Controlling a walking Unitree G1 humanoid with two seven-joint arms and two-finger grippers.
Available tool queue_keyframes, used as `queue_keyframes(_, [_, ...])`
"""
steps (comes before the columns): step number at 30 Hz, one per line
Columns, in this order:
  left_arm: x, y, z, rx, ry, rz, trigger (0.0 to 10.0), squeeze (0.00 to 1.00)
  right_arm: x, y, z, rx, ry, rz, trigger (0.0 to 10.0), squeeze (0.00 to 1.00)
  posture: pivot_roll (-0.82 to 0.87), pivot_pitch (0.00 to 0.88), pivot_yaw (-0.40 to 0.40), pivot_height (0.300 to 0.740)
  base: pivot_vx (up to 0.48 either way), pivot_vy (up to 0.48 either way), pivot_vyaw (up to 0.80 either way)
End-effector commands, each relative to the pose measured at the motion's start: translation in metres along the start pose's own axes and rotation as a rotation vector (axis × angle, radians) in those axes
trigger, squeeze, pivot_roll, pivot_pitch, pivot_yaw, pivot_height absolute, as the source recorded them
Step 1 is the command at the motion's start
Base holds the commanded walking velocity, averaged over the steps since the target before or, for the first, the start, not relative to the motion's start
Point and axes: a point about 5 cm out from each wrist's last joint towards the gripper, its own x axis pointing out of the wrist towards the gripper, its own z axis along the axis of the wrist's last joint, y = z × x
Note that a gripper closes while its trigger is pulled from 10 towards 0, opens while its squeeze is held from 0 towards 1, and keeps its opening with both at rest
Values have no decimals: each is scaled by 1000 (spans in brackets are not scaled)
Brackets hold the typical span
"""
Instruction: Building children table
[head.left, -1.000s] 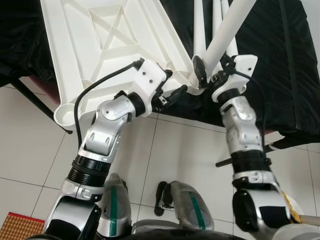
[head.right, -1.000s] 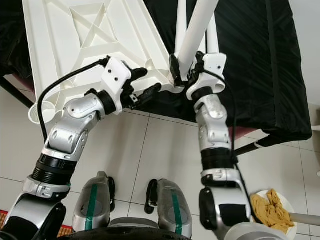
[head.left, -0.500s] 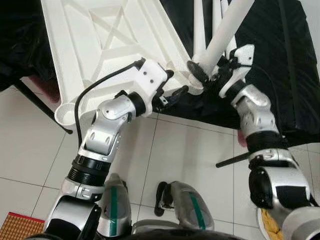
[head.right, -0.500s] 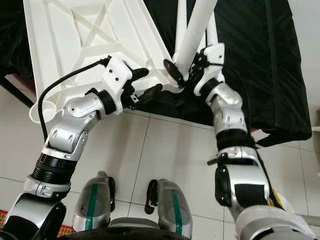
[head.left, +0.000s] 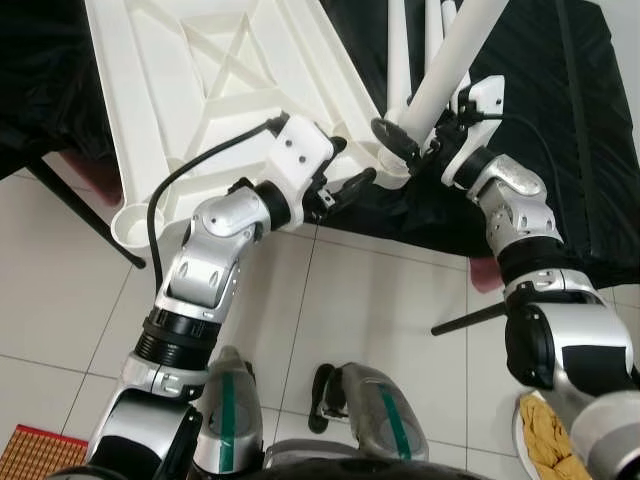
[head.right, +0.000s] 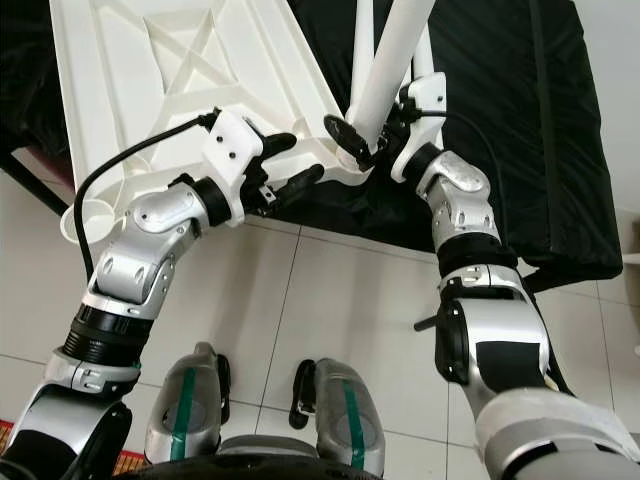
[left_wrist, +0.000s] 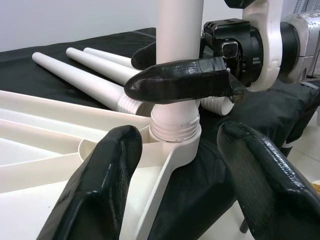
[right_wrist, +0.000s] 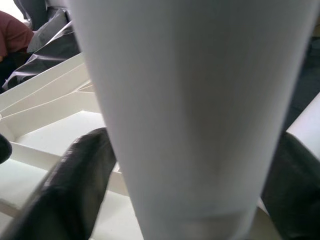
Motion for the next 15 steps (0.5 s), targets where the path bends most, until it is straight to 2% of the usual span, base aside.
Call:
queue_keyframes(1, [0,3,1,2,-3,70,10000,0,-5,-4,-3,2,12,-3,0,0,66,25,-79,740,0,0,0])
queue_keyframes(15, [0,3,2,-5,-4,67,10000,0,-18,-8,-12,-13,52,10,0,0,52,35,-70,740,0,0,0])
